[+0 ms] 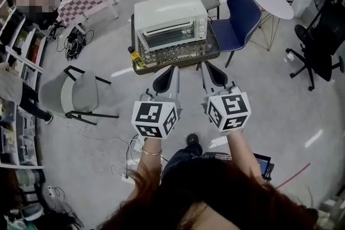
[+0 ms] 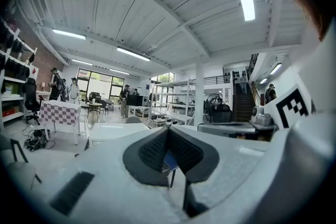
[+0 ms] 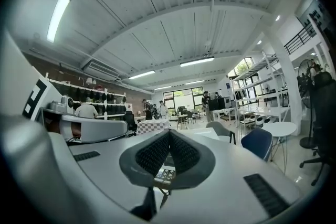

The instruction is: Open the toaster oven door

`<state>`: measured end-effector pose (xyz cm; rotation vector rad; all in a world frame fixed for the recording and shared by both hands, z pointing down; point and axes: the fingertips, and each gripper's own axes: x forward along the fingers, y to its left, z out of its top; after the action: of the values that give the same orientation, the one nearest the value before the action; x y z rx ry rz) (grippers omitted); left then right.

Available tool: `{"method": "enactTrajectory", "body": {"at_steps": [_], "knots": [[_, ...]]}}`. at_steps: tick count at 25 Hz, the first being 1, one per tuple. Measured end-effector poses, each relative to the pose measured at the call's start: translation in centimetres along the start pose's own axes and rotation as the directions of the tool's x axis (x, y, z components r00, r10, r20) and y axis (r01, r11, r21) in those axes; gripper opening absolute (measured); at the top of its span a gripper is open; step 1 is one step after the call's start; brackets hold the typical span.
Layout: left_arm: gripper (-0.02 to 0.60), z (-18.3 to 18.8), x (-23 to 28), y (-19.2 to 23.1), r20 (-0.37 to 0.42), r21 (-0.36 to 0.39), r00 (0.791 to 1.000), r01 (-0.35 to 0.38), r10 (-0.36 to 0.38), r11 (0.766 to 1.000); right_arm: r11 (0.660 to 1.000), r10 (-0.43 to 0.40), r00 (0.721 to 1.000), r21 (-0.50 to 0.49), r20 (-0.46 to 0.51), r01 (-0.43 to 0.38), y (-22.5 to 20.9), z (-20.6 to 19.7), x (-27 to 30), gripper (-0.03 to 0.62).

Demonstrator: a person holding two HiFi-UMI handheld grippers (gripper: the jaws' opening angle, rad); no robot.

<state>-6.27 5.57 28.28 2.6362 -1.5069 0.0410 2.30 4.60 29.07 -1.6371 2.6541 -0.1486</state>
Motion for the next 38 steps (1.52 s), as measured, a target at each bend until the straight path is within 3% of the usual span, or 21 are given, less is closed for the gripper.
{"method": "enactTrajectory", "body": {"at_steps": [12, 38], "knots": [[0.014, 0.3, 2.4, 2.2, 0.008, 0.041, 0.999, 0.052, -0.052, 0.998, 0.999, -0.030, 1.000, -0.032, 0.000, 0.030, 0.2, -0.4, 4.3, -0.009], [0.014, 0.8, 12.4, 9.1, 0.032, 0.020, 0.999, -0.020, 0.019, 1.000, 0.998, 0.013, 0.999, -0.056, -0.051, -0.016, -4.5, -1.9, 16.2, -0.009]]}}
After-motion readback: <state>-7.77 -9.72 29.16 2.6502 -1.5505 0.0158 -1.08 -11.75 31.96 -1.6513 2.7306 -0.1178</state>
